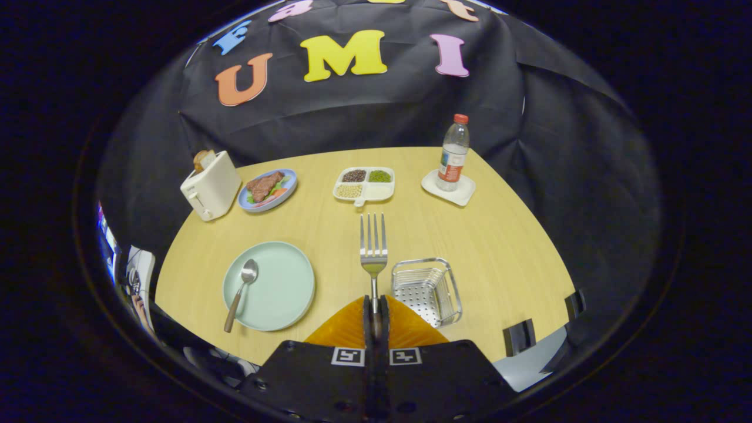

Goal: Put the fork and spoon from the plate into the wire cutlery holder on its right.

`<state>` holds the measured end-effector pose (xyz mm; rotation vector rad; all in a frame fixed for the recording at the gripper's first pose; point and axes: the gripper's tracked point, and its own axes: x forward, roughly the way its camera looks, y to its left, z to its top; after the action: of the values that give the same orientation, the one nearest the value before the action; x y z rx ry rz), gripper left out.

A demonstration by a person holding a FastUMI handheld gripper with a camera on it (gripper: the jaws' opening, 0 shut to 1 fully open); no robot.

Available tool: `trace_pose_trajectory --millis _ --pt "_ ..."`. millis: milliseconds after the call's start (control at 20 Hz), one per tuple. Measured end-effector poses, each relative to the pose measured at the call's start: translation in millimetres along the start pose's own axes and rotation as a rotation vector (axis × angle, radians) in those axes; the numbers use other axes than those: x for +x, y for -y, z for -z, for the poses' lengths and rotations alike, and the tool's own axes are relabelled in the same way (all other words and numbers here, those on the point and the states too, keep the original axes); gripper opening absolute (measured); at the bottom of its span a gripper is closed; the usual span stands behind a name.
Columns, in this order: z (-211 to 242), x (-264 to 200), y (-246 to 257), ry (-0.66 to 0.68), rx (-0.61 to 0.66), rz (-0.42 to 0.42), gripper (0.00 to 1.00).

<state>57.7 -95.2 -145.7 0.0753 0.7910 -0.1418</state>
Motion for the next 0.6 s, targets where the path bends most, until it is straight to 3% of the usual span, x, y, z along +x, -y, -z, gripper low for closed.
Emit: trace_pose_trajectory --millis 600 --pt "23.8 14.6 39.8 -0.064 0.054 -0.016 0.05"
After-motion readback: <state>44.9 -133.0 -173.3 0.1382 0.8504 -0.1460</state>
